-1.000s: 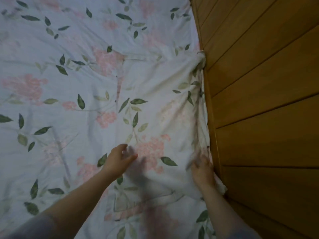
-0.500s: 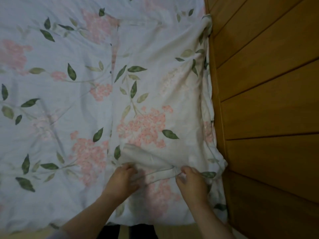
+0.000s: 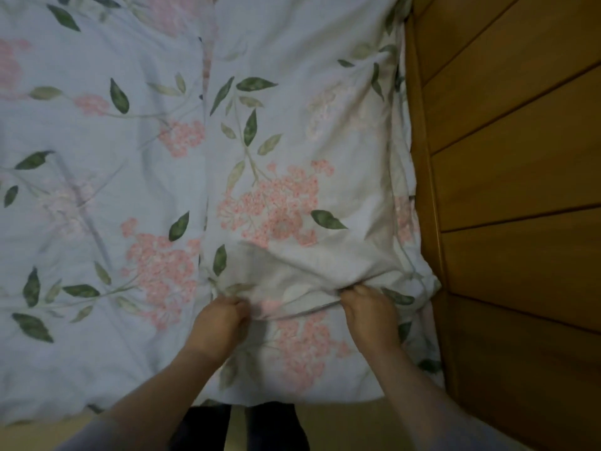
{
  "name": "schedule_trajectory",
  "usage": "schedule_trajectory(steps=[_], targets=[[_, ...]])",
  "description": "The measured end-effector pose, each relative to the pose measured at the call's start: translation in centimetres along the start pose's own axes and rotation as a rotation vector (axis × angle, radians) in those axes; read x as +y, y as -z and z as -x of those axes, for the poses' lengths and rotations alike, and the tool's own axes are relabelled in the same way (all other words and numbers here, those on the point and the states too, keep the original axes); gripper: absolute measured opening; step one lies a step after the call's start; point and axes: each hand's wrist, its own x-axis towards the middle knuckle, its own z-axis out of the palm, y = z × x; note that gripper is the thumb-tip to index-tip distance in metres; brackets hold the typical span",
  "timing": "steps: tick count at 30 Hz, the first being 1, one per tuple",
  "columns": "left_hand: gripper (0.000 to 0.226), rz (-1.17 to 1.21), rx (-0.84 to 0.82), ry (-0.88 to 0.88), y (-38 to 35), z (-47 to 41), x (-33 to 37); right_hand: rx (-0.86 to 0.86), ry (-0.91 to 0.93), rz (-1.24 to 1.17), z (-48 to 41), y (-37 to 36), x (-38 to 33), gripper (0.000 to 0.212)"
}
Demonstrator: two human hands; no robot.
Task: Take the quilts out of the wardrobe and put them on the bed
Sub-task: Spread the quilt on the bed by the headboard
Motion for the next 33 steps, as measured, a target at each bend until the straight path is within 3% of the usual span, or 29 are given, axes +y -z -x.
schedule_trajectory(steps=[4, 6, 7, 8, 11, 13, 16, 19, 20, 22, 25, 33], targets=[[0.002, -0.046, 0.035, -0.038, 3.7, 3.5, -0.8, -0.365, -0.06, -0.031, 5.3, 1.4, -2.3, 0.019], [0.011, -0.142, -0.03, -0.038, 4.6, 4.4, -1.1, -0.635, -0.154, -0.079, 6.5, 1.9, -3.4, 0.018], [0.015, -0.186, -0.072, -0.01, 5.0, 4.9, -1.0, -0.671, -0.192, -0.091, 6.8, 2.4, -3.8, 0.018], [0.017, -0.214, -0.08, 0.003, 5.0, 5.3, -1.3, -0.622, -0.22, -0.082, 6.8, 3.1, -4.2, 0.017], [0.02, -0.244, -0.134, -0.04, 5.3, 5.6, -0.5, -0.212, -0.225, -0.024, 5.8, 4.6, -4.8, 0.005], [0.016, -0.239, -0.159, -0.032, 5.4, 5.1, 0.3, -0.131, -0.198, -0.038, 4.2, 5.1, -4.8, 0.028], [0.033, -0.133, -0.167, -0.008, 5.7, 4.5, 1.0, -0.429, -0.248, -0.05, 2.6, 5.0, -4.0, 0.061], [0.039, -0.138, -0.225, 0.028, 5.8, 4.2, 1.5, -0.913, -0.461, -0.033, 3.4, 4.9, -3.0, 0.054], [0.038, -0.16, -0.281, 0.056, 6.2, 4.3, 1.9, -0.925, -0.521, -0.076, 3.8, 5.4, -2.9, 0.05], [0.035, -0.165, -0.309, 0.076, 6.8, 4.6, 2.3, -0.736, -0.553, -0.162, 4.1, 6.5, -2.9, 0.046], [0.031, -0.106, -0.134, 0.008, 9.3, 4.6, 4.2, -0.485, -0.567, -0.28, 3.3, 10.2, -3.8, 0.048], [0.024, 0.082, 0.095, -0.098, 19.9, 6.6, 12.5, -0.197, -0.623, -0.587, 2.2, 22.1, -8.5, 0.046]])
